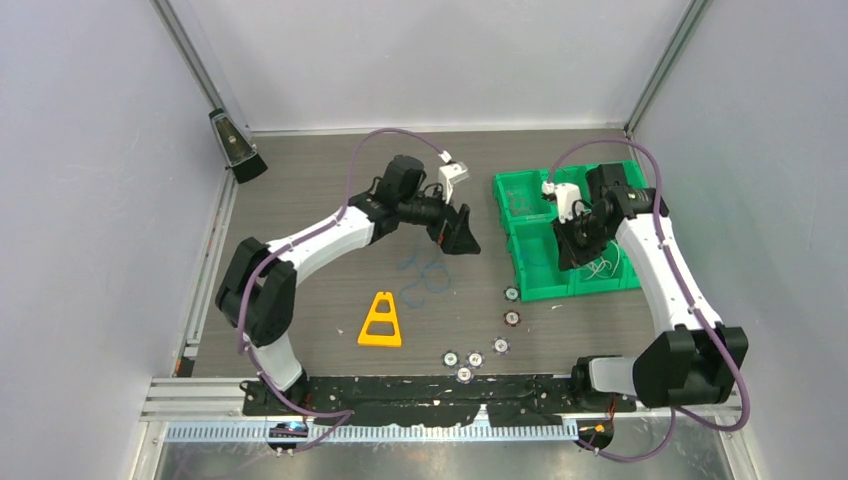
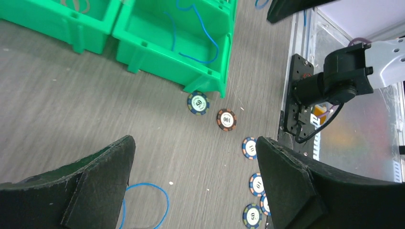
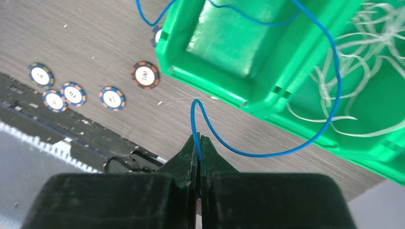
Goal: Untangle the cables
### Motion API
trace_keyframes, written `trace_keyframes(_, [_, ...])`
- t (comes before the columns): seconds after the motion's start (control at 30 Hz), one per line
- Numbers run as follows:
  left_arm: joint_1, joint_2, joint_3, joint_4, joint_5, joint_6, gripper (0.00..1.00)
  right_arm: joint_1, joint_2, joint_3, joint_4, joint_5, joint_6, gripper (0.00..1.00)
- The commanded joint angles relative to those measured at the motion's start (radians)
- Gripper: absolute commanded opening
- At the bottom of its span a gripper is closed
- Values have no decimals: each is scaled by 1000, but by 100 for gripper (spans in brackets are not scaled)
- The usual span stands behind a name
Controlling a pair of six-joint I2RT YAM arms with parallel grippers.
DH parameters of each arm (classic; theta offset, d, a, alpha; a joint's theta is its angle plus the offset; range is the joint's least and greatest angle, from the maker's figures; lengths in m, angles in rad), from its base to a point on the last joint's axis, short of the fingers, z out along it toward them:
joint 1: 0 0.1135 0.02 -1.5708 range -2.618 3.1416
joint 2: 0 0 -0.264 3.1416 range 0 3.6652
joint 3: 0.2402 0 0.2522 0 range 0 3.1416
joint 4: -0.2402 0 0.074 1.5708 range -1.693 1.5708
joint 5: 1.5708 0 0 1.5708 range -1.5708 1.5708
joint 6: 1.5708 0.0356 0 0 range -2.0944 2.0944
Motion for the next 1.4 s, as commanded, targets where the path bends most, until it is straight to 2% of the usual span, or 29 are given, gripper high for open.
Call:
trace_keyframes(0.0, [59, -86, 15, -15, 28, -7, 99, 30, 95, -7, -30, -124, 22, 6])
trace_keyframes(0.17, [124, -116, 18, -21, 50, -45, 99, 49, 252, 50, -1, -320, 68, 5])
trace_keyframes(0.33, [163, -150, 13, -22, 49, -73, 100, 49, 392, 103, 34, -371, 77, 6])
trace_keyframes(0.47, [176, -170, 3, -24, 54, -83, 100, 29, 444, 123, 79, -318, 81, 10])
trace_keyframes(0.77, [191, -177, -7, -6, 63, -87, 99, -28, 408, 117, 185, -105, 104, 9])
trace_keyframes(0.97, [204, -177, -18, -9, 60, -91, 100, -9, 454, 159, 237, -103, 161, 27])
trace_keyframes(1.07, [212, -192, -29, -18, 57, -90, 100, -7, 456, 187, 230, -97, 175, 33])
trace_keyframes(1.27, [224, -237, -81, -11, 52, -76, 99, -7, 349, 200, 182, -147, 129, 54])
trace_keyframes(1.37, [239, -257, -99, -74, 45, -5, 100, -8, 293, 222, 140, -179, 101, 63])
